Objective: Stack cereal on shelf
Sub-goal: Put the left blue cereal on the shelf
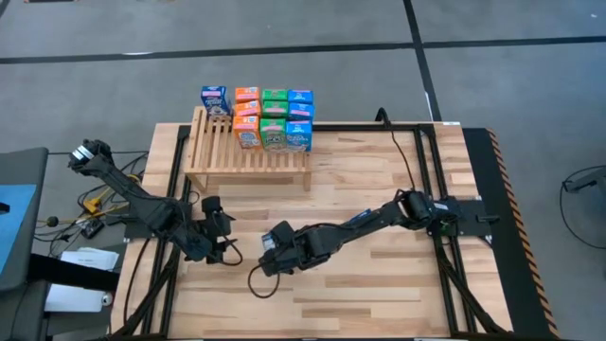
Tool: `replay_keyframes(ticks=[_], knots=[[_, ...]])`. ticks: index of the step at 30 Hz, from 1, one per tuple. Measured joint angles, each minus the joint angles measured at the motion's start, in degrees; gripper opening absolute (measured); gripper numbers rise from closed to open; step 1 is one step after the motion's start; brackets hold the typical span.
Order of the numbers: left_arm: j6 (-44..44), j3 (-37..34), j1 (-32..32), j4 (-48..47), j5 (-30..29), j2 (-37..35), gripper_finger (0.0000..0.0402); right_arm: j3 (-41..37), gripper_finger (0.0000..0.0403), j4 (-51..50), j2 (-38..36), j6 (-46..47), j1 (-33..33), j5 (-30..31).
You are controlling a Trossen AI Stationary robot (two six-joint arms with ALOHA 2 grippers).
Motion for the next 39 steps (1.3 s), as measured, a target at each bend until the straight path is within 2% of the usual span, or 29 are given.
replay_keyframes(ticks=[6, 11, 14, 34, 39], knots=[[0.33, 0.0, 0.0, -0.65, -0.31, 0.01, 0.0272, 0.17, 0.032, 0.54, -0.73, 0.04, -0.29, 1.28], [-1.02, 0.0, 0.0, -0.76, -0.6, 0.01, 0.0272, 0.13, 0.032, -0.09, -0.08, 1.31, -0.57, -4.01], [-2.51, 0.0, 0.0, -0.76, -0.77, 0.01, 0.0272, 0.06, 0.032, -1.1, 0.01, 1.29, -1.02, -4.89], [-4.5, -0.02, 0.0, -0.8, 1.39, 0.03, 0.0272, 0.06, 0.032, 0.94, -0.01, 4.01, -0.47, -3.17], [-4.42, -0.02, 0.0, -0.78, 1.33, 0.03, 0.0272, 0.06, 0.032, 0.41, -0.01, 4.65, 0.16, 0.08]])
